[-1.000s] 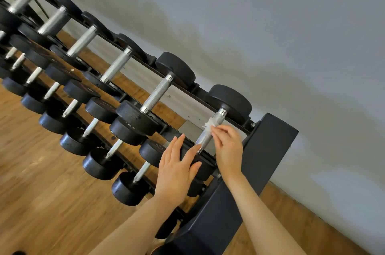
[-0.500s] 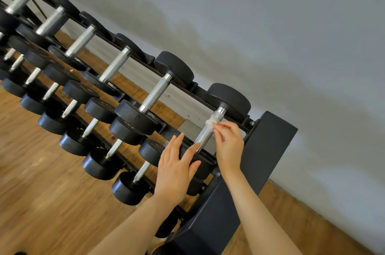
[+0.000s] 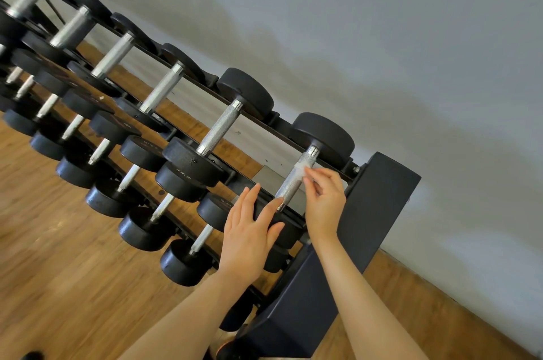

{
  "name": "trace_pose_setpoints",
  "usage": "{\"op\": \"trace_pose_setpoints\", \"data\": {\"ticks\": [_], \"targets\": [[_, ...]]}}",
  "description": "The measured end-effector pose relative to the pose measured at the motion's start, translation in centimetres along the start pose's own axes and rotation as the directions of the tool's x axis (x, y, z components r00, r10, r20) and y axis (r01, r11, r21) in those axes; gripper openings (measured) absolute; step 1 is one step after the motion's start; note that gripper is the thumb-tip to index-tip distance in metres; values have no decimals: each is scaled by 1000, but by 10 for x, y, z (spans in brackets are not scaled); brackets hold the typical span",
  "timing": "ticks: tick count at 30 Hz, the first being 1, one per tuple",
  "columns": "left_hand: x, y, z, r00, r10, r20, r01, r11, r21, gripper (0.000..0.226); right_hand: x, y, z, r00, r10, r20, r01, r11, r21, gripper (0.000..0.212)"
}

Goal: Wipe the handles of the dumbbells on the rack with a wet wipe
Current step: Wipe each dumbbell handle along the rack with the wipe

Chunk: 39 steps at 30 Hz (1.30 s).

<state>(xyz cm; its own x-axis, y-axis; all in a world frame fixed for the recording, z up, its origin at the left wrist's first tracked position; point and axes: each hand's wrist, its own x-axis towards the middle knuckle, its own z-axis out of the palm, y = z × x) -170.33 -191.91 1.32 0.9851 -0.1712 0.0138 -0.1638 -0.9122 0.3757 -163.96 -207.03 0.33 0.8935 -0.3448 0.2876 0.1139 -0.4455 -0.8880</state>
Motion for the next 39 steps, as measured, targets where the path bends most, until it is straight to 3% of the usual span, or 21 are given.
{"op": "trace_pose_setpoints", "data": {"ticks": [7,13,20,25,31,35,39], "targets": [[-1,1,2,999,-4,-45,4,1000,-6,46,-19,3,-5,986,-80,146,87,995,-42,18],[-6,4,1,996,-78,-42,72,991,-115,59,-4,0,-4,985,-103,139,116,990,-86,21],[-15,3,2,995,-79,-59,72,991,-113,59,-12,2,-7,906,-282,316,364,900,-240,26],[-14,2,3,996,-81,-47,75,991,-114,59,-5,-1,-3,940,-245,238,298,928,-222,27],[-15,4,2,994,-97,-51,91,989,-113,60,-19,4,-10,931,-207,301,267,948,-174,22],[-14,5,1,994,-100,-38,95,989,-113,61,-5,5,-13,967,-136,216,175,969,-175,20],[-14,5,2,994,-104,-42,99,988,-116,60,-15,0,-7,936,-204,285,263,947,-184,26]]}}
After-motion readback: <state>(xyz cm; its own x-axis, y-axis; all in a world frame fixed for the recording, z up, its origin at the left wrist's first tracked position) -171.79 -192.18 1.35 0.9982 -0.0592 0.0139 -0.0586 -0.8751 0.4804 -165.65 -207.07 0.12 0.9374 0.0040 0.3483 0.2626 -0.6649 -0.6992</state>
